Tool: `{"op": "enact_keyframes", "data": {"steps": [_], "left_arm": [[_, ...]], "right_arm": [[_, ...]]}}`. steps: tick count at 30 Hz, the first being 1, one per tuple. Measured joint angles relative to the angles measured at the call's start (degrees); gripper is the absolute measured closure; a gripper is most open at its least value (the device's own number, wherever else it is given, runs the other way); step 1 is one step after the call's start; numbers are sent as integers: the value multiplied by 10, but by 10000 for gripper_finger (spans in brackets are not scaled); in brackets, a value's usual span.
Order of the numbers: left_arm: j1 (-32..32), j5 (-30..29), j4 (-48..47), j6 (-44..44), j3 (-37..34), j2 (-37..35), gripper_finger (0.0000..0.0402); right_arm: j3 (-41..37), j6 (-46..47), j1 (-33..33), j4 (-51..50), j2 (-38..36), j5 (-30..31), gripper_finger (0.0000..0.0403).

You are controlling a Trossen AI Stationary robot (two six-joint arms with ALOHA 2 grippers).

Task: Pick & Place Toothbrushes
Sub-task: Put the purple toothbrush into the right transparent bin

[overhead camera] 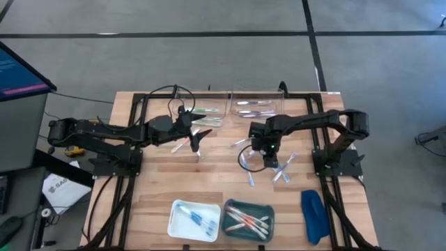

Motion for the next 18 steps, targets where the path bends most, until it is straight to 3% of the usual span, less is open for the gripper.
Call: {"op": "enact_keyframes", "data": {"steps": [4,11,18], "left_arm": [[0,0,1,0,0,0,101],[0,0,3,0,0,0,101],[0,0,3,0,0,0,101]], "right_arm": [[4,-3,-1,-1,1,9,249],[4,-52,0,33,0,116,276],[4,-92,-4,65,0,119,286]]}}
